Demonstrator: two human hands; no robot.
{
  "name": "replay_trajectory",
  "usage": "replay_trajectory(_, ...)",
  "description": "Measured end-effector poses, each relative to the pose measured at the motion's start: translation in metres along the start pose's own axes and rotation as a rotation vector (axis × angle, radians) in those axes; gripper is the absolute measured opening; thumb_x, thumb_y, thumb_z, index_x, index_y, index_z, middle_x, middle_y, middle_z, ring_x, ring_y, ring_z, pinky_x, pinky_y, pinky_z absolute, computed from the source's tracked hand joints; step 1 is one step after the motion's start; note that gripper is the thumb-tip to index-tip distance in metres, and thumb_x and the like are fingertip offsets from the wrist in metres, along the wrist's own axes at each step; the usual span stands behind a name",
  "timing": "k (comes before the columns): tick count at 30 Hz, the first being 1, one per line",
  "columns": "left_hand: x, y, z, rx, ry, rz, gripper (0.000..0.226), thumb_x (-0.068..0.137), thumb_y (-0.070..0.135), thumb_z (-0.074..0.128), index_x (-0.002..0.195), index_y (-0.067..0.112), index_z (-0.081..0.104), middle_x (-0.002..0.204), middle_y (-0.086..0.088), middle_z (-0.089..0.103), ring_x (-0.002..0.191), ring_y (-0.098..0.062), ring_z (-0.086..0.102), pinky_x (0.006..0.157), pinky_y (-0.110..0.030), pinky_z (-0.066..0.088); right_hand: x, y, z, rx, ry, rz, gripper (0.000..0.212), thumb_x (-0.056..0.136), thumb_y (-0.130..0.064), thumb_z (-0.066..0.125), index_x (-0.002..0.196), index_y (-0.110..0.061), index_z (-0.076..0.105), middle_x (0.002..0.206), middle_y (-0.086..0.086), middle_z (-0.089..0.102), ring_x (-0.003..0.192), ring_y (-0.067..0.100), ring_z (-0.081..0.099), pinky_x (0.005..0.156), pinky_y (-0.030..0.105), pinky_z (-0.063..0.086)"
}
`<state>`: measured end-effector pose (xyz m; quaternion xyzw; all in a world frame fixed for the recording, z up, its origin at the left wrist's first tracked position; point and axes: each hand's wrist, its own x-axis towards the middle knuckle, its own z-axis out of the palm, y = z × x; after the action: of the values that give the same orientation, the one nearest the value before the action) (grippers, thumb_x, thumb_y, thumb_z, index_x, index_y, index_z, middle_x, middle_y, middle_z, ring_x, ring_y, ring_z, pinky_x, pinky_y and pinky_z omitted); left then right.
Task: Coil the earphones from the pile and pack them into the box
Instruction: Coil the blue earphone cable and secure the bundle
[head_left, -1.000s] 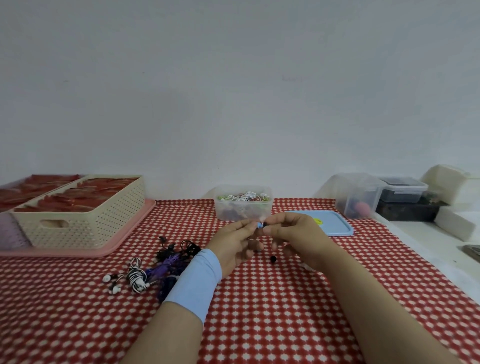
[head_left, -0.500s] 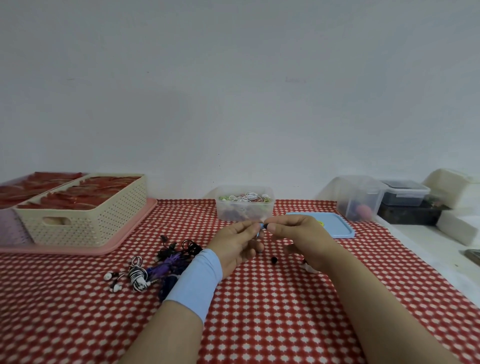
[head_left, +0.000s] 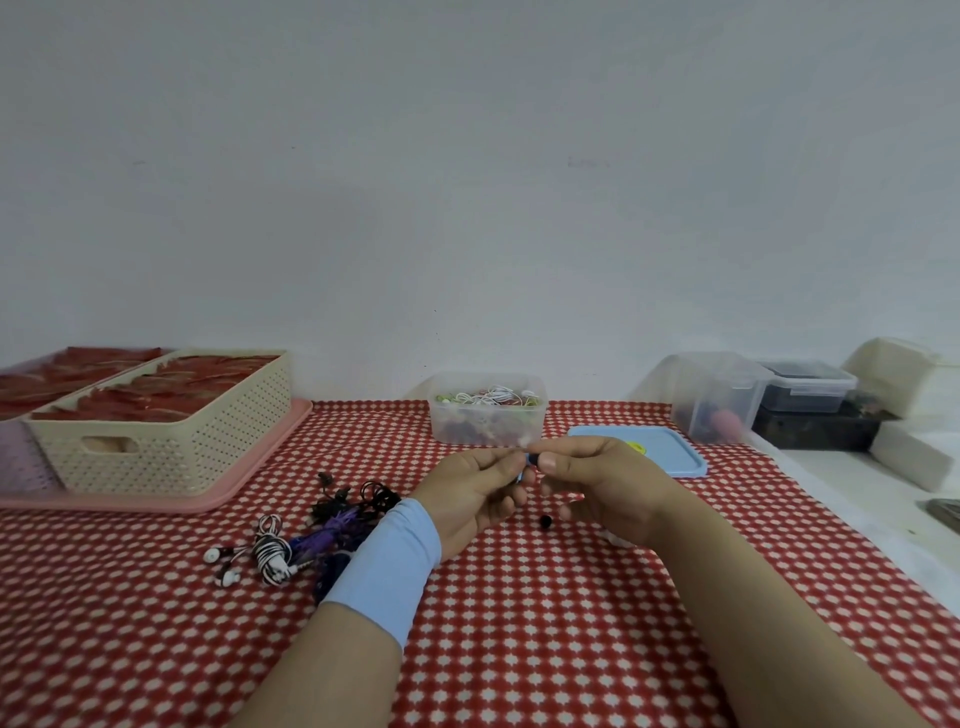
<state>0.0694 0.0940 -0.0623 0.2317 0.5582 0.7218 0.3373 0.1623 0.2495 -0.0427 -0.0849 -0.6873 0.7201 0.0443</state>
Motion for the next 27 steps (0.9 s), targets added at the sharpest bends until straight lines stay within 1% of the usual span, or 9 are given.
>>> replay_trajectory(3,-0.0002,0.0007,0.0003,0.024,-0.017,0.019,0.016,0.097,0.012,0.056,0.105,0.005,0.068,0.073,0.001,0.067,0.057,-0.005,0.057,0.052,-0.014,0.049,0.0001,-0.0012,-0.0002,0.009,-0.02,0.002,0.034,0.074,-0.023,0.075,0.106,-0.012,0.079,0.089,0.005,0.072,0.073,0.012,0.062,0.054,0.024,0.049)
replay_trajectory(6,-0.0005,0.0013,-0.0023,0.079,-0.017,0.026,0.019,0.098,0.01,0.055,0.109,0.005,0.069,0.073,0.0,0.066,0.055,-0.004,0.055,0.05,-0.014,0.048,0.0006,-0.0017,0.0009,-0.009,-0.026,0.048,0.035,0.072,-0.024,0.076,0.105,-0.013,0.079,0.087,0.004,0.073,0.069,0.012,0.062,0.054,0.025,0.049)
replay_trajectory(10,-0.0005,0.0005,-0.0037,0.132,-0.002,0.009,0.018,0.097,0.009,0.056,0.106,0.005,0.071,0.075,-0.002,0.066,0.055,-0.005,0.055,0.051,-0.015,0.048,-0.0003,-0.0014,-0.0003,-0.035,-0.01,0.075,0.025,0.076,-0.02,0.076,0.101,-0.014,0.08,0.087,0.007,0.073,0.068,0.015,0.062,0.057,0.027,0.051)
replay_trajectory(12,0.0002,-0.0003,-0.0016,0.139,0.023,0.01,0.017,0.097,0.01,0.057,0.106,0.004,0.07,0.075,-0.001,0.068,0.056,-0.005,0.056,0.052,-0.016,0.049,-0.0007,-0.0011,-0.0005,-0.042,0.037,0.051,0.019,0.083,-0.015,0.075,0.101,-0.014,0.08,0.089,0.008,0.075,0.07,0.016,0.066,0.064,0.029,0.054)
replay_trajectory(14,0.0015,0.0,0.0005,0.114,0.056,0.024,0.018,0.096,0.013,0.059,0.108,0.003,0.07,0.076,-0.001,0.069,0.059,-0.007,0.059,0.053,-0.016,0.05,-0.0007,-0.0015,0.0001,-0.033,0.094,-0.014,0.017,0.086,-0.011,0.075,0.102,-0.014,0.079,0.091,0.008,0.077,0.074,0.017,0.07,0.071,0.031,0.057)
replay_trajectory(17,0.0009,0.0012,0.0015,0.09,0.088,0.038,0.02,0.095,0.015,0.061,0.109,0.003,0.069,0.076,0.0,0.069,0.058,-0.007,0.06,0.051,-0.016,0.05,-0.0017,-0.0036,0.0007,-0.07,0.148,-0.097,0.014,0.086,-0.01,0.075,0.1,-0.013,0.078,0.091,0.008,0.078,0.074,0.015,0.072,0.07,0.03,0.059)
replay_trajectory(20,-0.0009,0.0019,0.0,0.12,0.082,0.033,0.019,0.095,0.015,0.061,0.108,0.003,0.069,0.073,0.002,0.069,0.056,-0.006,0.059,0.049,-0.016,0.049,-0.0034,-0.0033,0.0002,-0.077,0.143,-0.108,0.013,0.087,-0.012,0.075,0.099,-0.011,0.079,0.093,0.009,0.078,0.073,0.014,0.072,0.067,0.028,0.059)
replay_trajectory(23,-0.0029,0.0028,0.0006,0.169,0.037,0.027,0.016,0.097,0.013,0.058,0.103,0.004,0.07,0.071,0.002,0.068,0.056,-0.005,0.058,0.051,-0.016,0.048,-0.0041,-0.0022,-0.0023,-0.071,0.101,-0.065,0.019,0.084,-0.016,0.077,0.101,-0.009,0.079,0.095,0.01,0.077,0.075,0.016,0.069,0.068,0.029,0.057)
replay_trajectory(27,-0.0031,0.0025,0.001,0.146,0.002,0.018,0.017,0.097,0.013,0.056,0.104,0.004,0.07,0.072,0.001,0.067,0.057,-0.005,0.057,0.053,-0.016,0.049,-0.004,-0.0006,-0.0068,-0.018,-0.008,-0.002,0.037,0.072,-0.023,0.078,0.105,-0.007,0.078,0.097,0.012,0.074,0.077,0.016,0.067,0.065,0.03,0.055)
